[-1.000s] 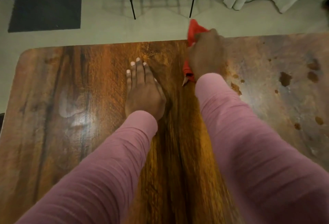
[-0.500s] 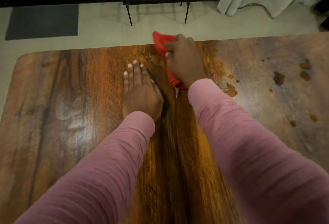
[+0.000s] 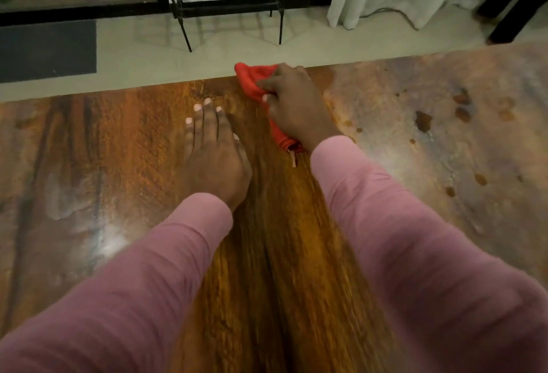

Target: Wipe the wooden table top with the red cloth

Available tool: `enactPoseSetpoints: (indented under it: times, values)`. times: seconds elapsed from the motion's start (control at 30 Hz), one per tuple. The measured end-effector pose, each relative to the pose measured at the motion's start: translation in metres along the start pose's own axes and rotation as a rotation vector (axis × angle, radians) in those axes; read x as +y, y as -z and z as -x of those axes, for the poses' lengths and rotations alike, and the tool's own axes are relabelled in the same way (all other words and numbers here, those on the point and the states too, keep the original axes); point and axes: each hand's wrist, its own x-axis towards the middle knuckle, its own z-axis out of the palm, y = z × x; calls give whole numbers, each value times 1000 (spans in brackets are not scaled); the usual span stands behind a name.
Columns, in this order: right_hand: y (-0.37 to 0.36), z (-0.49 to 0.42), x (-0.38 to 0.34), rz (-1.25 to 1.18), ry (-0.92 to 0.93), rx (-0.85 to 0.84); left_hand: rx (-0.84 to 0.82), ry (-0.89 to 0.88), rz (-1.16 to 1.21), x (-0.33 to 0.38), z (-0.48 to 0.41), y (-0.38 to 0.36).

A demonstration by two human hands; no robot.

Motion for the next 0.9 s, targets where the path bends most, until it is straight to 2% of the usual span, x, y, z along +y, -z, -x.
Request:
enactPoseSetpoints:
  times: [0.1, 0.23, 0.33, 0.4, 0.53, 0.6, 0.67, 0.8, 0.9]
  values:
    - [17, -11, 50, 37, -202, 156, 20, -54, 86, 39, -14, -8]
    - [42, -19, 105, 79, -437, 239, -10, -61, 147, 87, -30, -28]
    - [37, -19, 100, 30, -447, 292, -44, -48, 117, 96, -31, -39]
    - [28, -15, 91, -12, -386, 293, -45, -53, 73, 96, -30, -42]
    - [24, 0, 81, -58, -92, 139, -48, -53, 25, 97, -32, -42]
    - [34, 5, 93, -64, -4, 34, -55, -53, 26, 98, -31, -42]
    - [48, 4, 112, -41, -91, 36, -60, -57, 13, 97, -32, -42]
    - [58, -2, 134, -9, -405, 253, -70, -70, -11, 97, -33, -42]
    - [52, -1, 120, 2, -413, 294, -75, -55, -21, 97, -33, -43]
